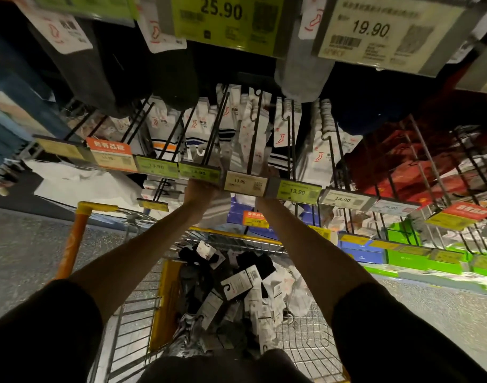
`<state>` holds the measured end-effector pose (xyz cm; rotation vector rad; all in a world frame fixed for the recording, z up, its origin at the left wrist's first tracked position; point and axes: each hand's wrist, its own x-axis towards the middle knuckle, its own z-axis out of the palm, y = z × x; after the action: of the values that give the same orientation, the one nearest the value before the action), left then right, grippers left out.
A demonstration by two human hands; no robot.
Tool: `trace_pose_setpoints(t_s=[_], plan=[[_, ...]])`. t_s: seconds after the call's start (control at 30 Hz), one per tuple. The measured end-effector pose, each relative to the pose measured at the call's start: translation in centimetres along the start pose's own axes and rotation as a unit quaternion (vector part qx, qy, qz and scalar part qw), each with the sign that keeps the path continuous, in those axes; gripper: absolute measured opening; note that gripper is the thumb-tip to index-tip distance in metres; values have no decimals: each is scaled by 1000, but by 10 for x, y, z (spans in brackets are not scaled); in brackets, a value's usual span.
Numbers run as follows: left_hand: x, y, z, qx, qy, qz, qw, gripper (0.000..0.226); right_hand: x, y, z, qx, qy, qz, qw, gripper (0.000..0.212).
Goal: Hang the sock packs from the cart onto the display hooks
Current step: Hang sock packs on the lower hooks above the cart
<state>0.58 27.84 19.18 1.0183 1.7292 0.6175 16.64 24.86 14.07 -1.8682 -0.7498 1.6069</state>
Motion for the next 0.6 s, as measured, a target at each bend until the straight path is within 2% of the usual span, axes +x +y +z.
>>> trace_pose_setpoints(t_s=[0.03,0.07,0.13,0.17,0.27,0.3,0.4,0.53,0.6], plan=[[3,-7,2,10,-21,4,1000,26,-3,0,0,30,3,9,1000,20],[7,-15,3,19,-44,0,999,33,-10,-7,1,64,35,-18,997,17],[-1,-15,4,-20,-87,-12,996,50,-18,-12,10,176,101,-49,978,27],[-9,-15,6,-44,-114,-9,992,47,-23,-13,15,187,91,-44,977,31],[-27,-19,12,-55,-158,-9,986,32,-46,11,20,135,29,-39,990,21],[-33,-22,13,-59,-170,-12,984,26,-55,20,17,107,14,-59,992,17],[-53,-32,18,-62,-212,-28,975,31,-70,41,4,75,7,-134,988,8],[-71,-38,20,-90,-221,-18,971,30,-89,42,-18,51,2,-180,982,17],[-71,-41,20,-115,-211,-14,971,39,-94,36,-24,65,-11,-191,979,25]])
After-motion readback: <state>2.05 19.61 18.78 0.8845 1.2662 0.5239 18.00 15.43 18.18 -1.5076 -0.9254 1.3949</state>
